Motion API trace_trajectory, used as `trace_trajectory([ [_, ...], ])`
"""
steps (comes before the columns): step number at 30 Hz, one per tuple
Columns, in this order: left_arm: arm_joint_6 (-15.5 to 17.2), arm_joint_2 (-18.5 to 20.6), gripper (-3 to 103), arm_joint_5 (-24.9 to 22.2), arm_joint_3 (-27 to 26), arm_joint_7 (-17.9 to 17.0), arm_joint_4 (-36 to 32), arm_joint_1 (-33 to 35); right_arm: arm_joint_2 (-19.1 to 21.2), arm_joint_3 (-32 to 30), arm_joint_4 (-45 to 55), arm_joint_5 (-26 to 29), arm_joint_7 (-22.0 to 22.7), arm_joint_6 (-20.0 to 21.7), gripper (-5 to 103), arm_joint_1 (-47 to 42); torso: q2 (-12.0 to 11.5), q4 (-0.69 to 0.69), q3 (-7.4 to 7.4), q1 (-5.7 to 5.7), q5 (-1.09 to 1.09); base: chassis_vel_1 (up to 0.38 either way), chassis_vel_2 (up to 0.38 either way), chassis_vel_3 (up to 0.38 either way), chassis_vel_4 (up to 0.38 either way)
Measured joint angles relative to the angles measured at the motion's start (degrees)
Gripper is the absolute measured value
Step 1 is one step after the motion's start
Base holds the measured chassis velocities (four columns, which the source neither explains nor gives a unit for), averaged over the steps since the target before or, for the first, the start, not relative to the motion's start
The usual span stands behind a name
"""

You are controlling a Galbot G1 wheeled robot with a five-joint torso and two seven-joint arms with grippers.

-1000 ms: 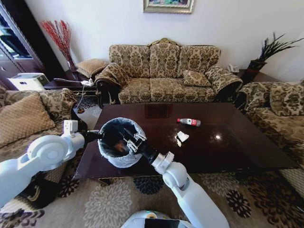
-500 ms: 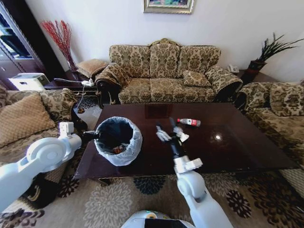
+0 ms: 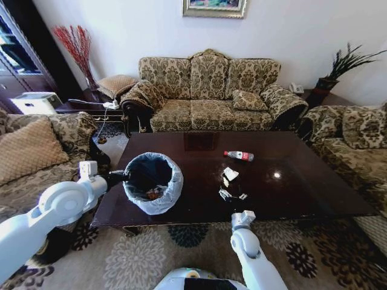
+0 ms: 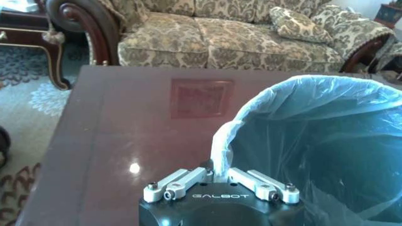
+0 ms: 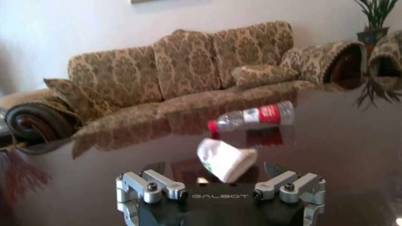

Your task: Move to the front of the table and place the trash on the table into the trash bin.

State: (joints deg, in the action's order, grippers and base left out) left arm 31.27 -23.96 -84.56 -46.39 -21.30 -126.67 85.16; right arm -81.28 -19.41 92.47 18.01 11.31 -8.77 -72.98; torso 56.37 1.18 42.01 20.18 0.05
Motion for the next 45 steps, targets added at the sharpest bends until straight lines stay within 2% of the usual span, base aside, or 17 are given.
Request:
trace_trajectory([
  [4, 0.0, -0.13, 0, 0.13, 0.17, 0.15, -0.01, 0.01, -0.55, 0.33, -3.81, 0.34, 1.05, 0.34, 100, 2.45, 0.0, -0.04, 0.0, 0.01, -0.03, -0.085, -0.058, 0.039, 0.036],
  [8, 0.01, -0.25, 0, 0.18, 0.17, 0.15, -0.01, 0.13, -1.08, 0.7, -6.09, 1.82, 1.34, 1.01, 101, 4.58, 0.0, 0.02, 0.0, -0.01, -0.07, 0.0, 0.0, 0.0, 0.0],
  [15, -0.2, -0.32, 0, 0.39, 0.41, 0.31, 0.1, 0.12, -1.33, 1.22, -10.02, 2.68, 0.75, 2.53, 93, 8.35, 0.0, 0.01, 0.0, -0.02, -0.06, 0.0, 0.0, 0.0, 0.0],
  [17, -0.55, -0.38, 0, 0.49, 0.52, 0.54, 0.17, 0.04, -1.61, 1.33, -12.29, 2.63, 0.88, 3.25, 84, 10.48, 0.0, 0.0, 0.0, -0.01, -0.03, 0.0, 0.0, 0.0, 0.0],
  [18, -0.55, -0.38, 0, 0.49, 0.52, 0.54, 0.17, 0.04, -1.61, 1.33, -12.29, 2.63, 0.88, 3.25, 84, 10.48, 0.0, 0.0, 0.0, -0.01, -0.03, 0.0, 0.0, 0.0, 0.0],
  [21, -0.99, -0.4, 0, 0.82, 0.51, 0.85, 0.2, 0.04, -1.65, 1.57, -13.09, 2.58, 0.74, 4.04, 68, 11.31, 0.0, -0.01, 0.0, 0.0, -0.04, 0.0, 0.0, 0.0, 0.0],
  [23, -1.09, -0.39, 0, 0.86, 0.49, 0.92, 0.2, 0.05, -1.7, 1.61, -13.15, 2.55, 0.58, 4.27, 68, 11.44, 0.0, -0.01, 0.0, 0.0, -0.04, 0.0, 0.0, 0.0, 0.0],
  [25, -1.86, -0.45, 0, 1.05, 0.48, 1.26, 0.23, 0.09, -1.94, 1.73, -13.87, 2.2, 0.07, 4.42, 57, 11.82, 0.0, 0.0, -0.01, -0.01, -0.06, 0.0, 0.0, 0.0, 0.0],
  [26, -1.86, -0.45, 0, 1.05, 0.48, 1.26, 0.23, 0.09, -1.94, 1.73, -13.87, 2.2, 0.07, 4.42, 57, 11.82, 0.0, 0.0, -0.01, -0.01, -0.06, 0.0, 0.0, 0.0, 0.0],
  [29, -2.22, -0.49, 0, 1.28, 0.47, 1.43, 0.3, 0.1, -2.19, 2.14, -14.63, 1.99, -0.35, 4.74, 40, 12.39, 0.0, 0.01, -0.01, -0.02, -0.05, 0.0, 0.0, 0.0, 0.0],
  [30, -2.22, -0.49, 0, 1.28, 0.47, 1.43, 0.3, 0.1, -2.19, 2.14, -14.63, 1.99, -0.35, 4.74, 40, 12.39, 0.0, 0.01, -0.01, -0.02, -0.05, 0.0, 0.0, 0.0, 0.0],
  [33, -2.23, -0.37, 0, 1.29, 0.46, 1.51, 0.3, 0.11, -2.36, 2.3, -15.04, 1.93, -0.45, 5.11, 24, 12.83, 0.0, 0.0, -0.01, -0.01, -0.04, 0.0, 0.0, 0.0, 0.0],
  [35, -2.23, -0.33, 0, 1.29, 0.43, 1.53, 0.3, 0.11, -2.37, 2.31, -15.14, 1.97, -0.45, 5.14, 24, 12.9, 0.0, 0.0, -0.01, -0.01, -0.04, 0.0, 0.0, 0.0, 0.0],
  [38, -2.24, -0.31, 0, 1.29, 0.39, 1.54, 0.31, 0.1, -2.39, 2.35, -15.33, 2.12, -0.44, 5.22, 8, 12.97, 0.0, 0.0, -0.01, -0.01, -0.04, 0.0, 0.0, 0.0, 0.0],
  [39, -2.24, -0.31, 0, 1.29, 0.39, 1.54, 0.31, 0.1, -2.39, 2.35, -15.33, 2.12, -0.44, 5.22, 8, 12.97, 0.0, 0.0, -0.01, -0.01, -0.04, 0.0, 0.0, 0.0, 0.0],
  [41, -2.24, -0.24, 0, 1.28, 0.36, 1.55, 0.21, 0.15, -2.4, 2.36, -15.21, 2.73, -0.37, 5.36, 1, 12.88, 0.0, 0.01, -0.01, -0.01, -0.05, 0.0, 0.0, 0.0, 0.0],
  [45, -2.24, 0.67, 0, 1.07, 0.27, 1.55, 0.18, 0.14, -2.21, 2.52, -12.57, 3.59, -0.37, 5.6, 0, 11.9, 0.0, 0.0, -0.01, -0.01, -0.04, 0.0, 0.0, 0.0, 0.0],
])
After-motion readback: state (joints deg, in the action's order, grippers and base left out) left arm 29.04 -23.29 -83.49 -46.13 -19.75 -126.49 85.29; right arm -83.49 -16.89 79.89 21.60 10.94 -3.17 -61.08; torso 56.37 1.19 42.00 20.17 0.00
